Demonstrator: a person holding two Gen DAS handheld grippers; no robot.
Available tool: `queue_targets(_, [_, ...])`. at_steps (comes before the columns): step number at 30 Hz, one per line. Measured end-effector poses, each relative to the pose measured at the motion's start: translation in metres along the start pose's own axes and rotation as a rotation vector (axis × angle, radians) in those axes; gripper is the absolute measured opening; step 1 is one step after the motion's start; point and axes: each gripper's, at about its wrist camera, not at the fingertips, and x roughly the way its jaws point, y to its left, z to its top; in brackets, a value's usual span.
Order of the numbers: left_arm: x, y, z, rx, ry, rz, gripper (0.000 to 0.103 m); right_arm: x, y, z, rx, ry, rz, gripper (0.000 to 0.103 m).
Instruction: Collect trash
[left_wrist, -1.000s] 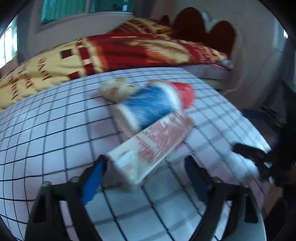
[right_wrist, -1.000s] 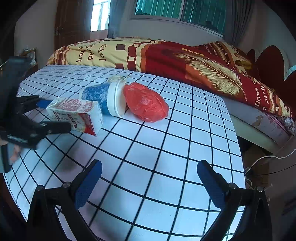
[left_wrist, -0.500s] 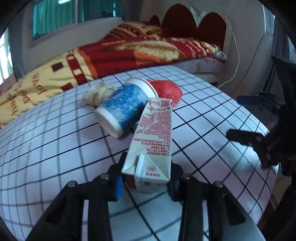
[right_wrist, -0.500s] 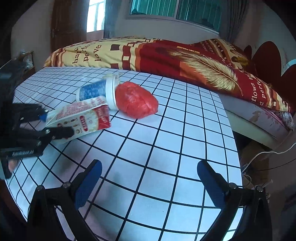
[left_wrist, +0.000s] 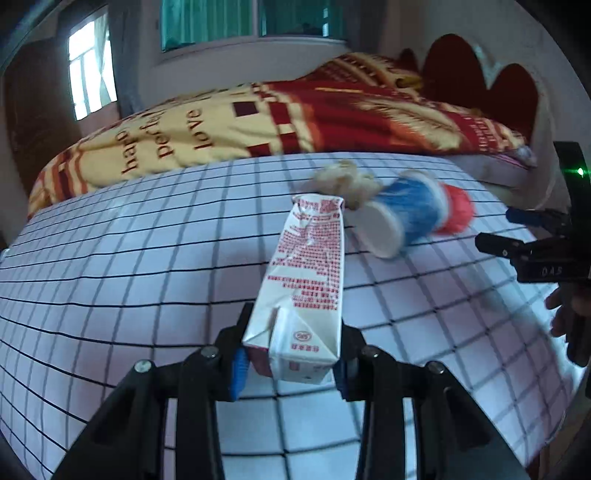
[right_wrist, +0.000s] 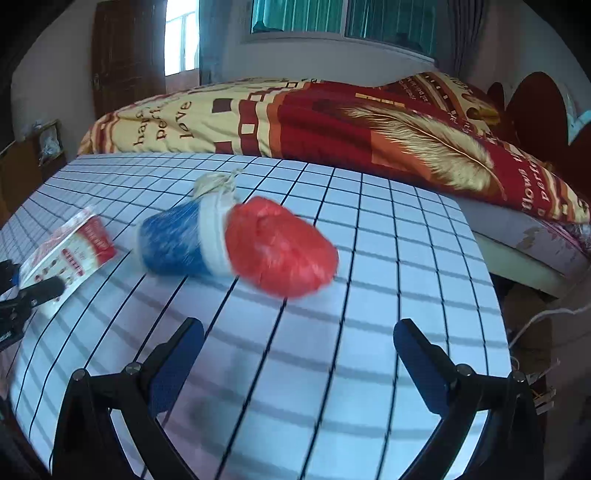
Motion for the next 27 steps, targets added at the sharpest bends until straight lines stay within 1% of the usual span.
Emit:
queue_targets(5, [0.012, 0.007, 0.004, -0.015, 0.0, -0.006, 0.038, 0.031, 0.01, 0.023, -0.105, 0.005, -0.002, 0.103])
queue_targets(8, [0.018, 0.007, 0.006, -0.017, 0.001, -0.011, 0.038, 0.039, 0.013, 0.029, -0.124, 0.016, 0.004, 0.101])
queue_targets(9, [0.017, 0.006, 0.005, -0.017, -0.001, -0.011, 0.038, 0.041, 0.014, 0.03, -0.124, 0.018, 0.011, 0.09])
queue_targets(10, [0.017, 0.005, 0.005, -0.014, 0.0, -0.011, 0.038, 0.041, 0.014, 0.03, -0.122, 0.021, 0.009, 0.07])
queue_targets(11, [0.014, 0.002, 0.003, -0.011, -0.002, -0.013, 0.038, 0.042, 0.013, 0.029, -0.117, 0.029, 0.006, 0.058])
queue_targets(12, [0.013, 0.001, 0.002, -0.008, -0.004, -0.015, 0.038, 0.043, 0.013, 0.027, -0.11, 0.037, 0.004, 0.042])
queue_targets(15, [0.008, -0.003, 0.001, 0.002, -0.01, -0.017, 0.038, 0.033, 0.009, 0.018, -0.09, 0.024, 0.029, 0.03])
queue_targets(16, [0.006, -0.004, 0.0, 0.005, -0.014, -0.017, 0.038, 0.027, 0.008, 0.015, -0.087, 0.016, 0.032, 0.027])
queue_targets(19, [-0.006, -0.01, -0.003, 0.006, -0.026, -0.022, 0.038, 0.004, 0.005, 0.001, -0.077, -0.013, 0.032, 0.024])
queue_targets(21, [-0.013, -0.015, -0.006, 0.008, -0.032, -0.024, 0.038, -0.011, 0.001, -0.007, -0.062, -0.027, 0.019, 0.024])
queue_targets(27, [-0.042, -0.037, -0.016, 0.023, -0.056, -0.05, 0.038, -0.067, -0.018, -0.038, 0.018, -0.075, 0.033, 0.024])
